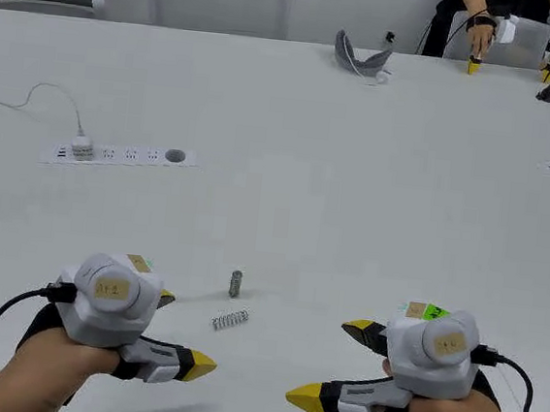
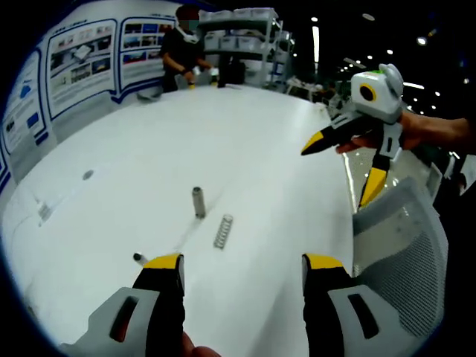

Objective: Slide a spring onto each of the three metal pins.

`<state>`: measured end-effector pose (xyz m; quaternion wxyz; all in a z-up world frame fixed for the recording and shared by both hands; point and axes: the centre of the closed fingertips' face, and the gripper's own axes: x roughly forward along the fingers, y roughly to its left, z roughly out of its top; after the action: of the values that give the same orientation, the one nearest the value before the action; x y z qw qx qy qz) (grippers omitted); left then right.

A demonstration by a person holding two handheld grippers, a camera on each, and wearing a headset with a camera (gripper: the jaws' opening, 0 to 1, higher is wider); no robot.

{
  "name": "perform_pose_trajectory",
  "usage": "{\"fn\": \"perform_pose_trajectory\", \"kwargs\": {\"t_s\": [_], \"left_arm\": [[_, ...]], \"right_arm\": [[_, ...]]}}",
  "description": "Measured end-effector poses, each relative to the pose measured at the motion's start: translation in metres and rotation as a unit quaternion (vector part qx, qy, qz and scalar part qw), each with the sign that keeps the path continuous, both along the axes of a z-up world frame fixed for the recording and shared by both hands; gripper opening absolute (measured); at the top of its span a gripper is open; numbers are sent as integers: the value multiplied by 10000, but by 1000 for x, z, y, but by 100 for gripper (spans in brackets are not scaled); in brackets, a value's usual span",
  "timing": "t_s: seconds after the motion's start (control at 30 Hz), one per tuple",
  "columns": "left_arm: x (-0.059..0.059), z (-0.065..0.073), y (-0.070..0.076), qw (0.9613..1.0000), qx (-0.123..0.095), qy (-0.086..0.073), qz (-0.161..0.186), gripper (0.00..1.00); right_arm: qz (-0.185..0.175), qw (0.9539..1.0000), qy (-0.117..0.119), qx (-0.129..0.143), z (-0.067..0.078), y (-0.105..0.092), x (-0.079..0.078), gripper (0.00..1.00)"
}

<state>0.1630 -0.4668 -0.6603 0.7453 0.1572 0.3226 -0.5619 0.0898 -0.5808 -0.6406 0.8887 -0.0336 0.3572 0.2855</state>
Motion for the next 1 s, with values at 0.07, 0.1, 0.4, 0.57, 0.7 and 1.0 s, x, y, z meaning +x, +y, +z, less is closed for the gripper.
{"fn": "perform_pose_trajectory", "kwargs": {"t_s": [0.07, 0.1, 0.4, 0.57, 0.7, 1.0], "left_arm": [[2, -4, -5, 10000, -21, 21, 0, 64], [3, -7, -7, 10000, -17, 43, 8, 63], [20, -29, -21, 9996, 45, 118, 238, 48], [25, -41, -26, 9995, 116, 172, 238, 43], [28, -46, -33, 9997, 81, 125, 188, 38], [32, -61, -44, 9997, 132, 96, 167, 30]], "right_arm": [[10, 10000, -7, -1, 1, 1, 0, 81], [10, 10000, -7, 0, 1, 1, -1, 81], [27, 9999, 109, 7, -4, 0, -8, 80], [0, 9999, 114, 46, -3, -1, -12, 80], [-53, 9999, 137, 73, -4, -2, -13, 80], [-84, 9996, 210, 162, -8, 2, -19, 80]]}}
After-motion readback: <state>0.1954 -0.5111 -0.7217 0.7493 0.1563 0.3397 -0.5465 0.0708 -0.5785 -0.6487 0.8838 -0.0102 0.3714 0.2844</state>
